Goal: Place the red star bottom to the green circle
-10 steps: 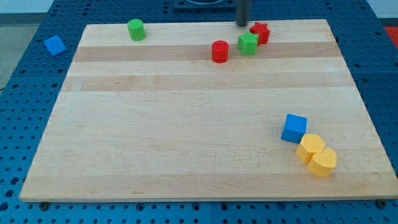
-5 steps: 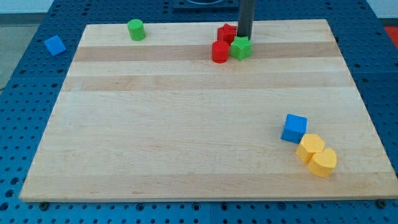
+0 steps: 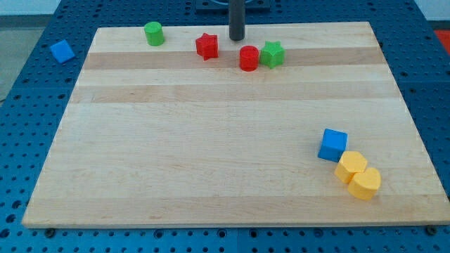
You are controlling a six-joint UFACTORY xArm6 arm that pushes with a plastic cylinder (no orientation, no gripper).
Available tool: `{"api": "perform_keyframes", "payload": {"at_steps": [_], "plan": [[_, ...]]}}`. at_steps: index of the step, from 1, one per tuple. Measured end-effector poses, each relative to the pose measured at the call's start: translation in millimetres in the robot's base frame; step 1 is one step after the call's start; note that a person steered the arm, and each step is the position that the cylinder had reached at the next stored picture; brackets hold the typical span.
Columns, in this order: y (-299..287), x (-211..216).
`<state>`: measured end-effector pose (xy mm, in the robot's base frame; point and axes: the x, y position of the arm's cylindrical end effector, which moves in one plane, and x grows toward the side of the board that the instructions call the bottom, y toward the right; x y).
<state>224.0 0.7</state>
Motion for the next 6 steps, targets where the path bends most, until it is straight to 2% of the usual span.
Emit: {"api": "perform_keyframes", "payload": {"at_steps": [1, 2, 4, 5, 6], "plan": [[-57.2, -25.3], [-130.4, -32.7], [-153.1, -12.0], [-184.9, -7.7], [-83.2, -31.8]]}}
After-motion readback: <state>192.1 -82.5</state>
